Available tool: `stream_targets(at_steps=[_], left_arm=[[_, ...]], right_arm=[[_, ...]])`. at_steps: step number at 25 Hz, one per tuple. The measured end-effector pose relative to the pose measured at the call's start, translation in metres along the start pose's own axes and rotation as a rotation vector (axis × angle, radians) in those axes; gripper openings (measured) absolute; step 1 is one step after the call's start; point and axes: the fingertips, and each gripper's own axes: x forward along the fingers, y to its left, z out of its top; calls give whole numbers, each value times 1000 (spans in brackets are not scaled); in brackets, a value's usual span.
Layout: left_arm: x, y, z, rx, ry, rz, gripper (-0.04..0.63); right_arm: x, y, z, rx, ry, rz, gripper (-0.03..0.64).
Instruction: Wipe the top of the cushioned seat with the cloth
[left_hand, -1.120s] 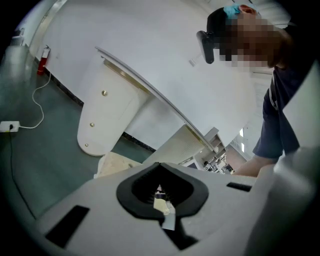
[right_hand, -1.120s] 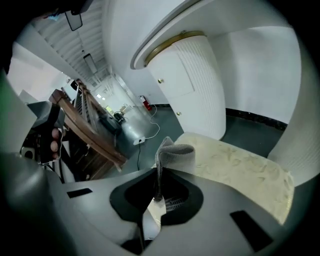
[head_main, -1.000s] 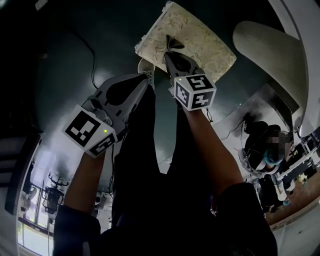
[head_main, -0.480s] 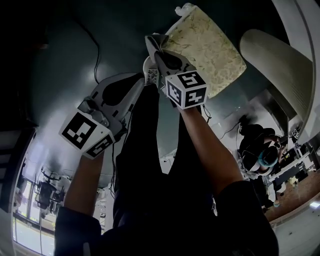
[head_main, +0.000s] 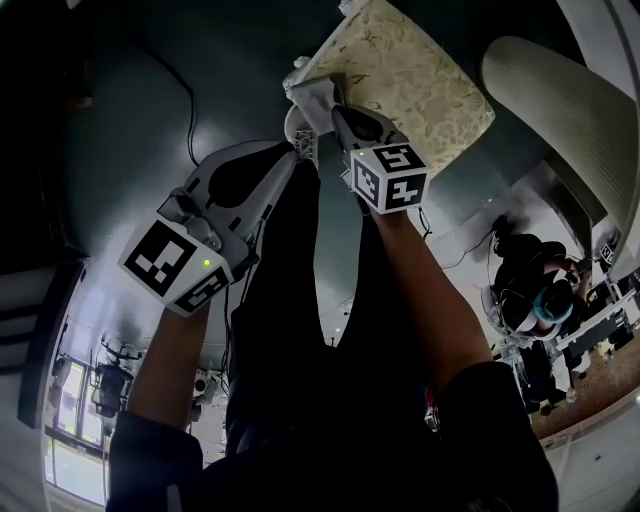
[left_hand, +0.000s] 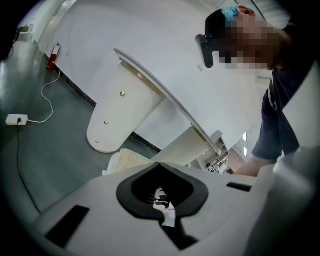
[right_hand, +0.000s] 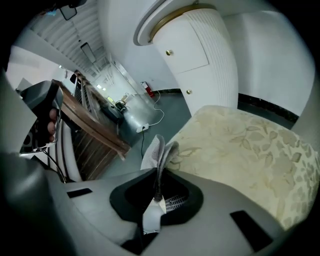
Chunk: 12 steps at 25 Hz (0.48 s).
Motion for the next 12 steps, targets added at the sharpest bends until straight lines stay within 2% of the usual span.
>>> stream_targets(at_steps=[12], left_arm=[[78, -64, -8, 64, 81, -92, 8]], right_arm=[[-64, -72, -47, 82, -16, -70, 32]])
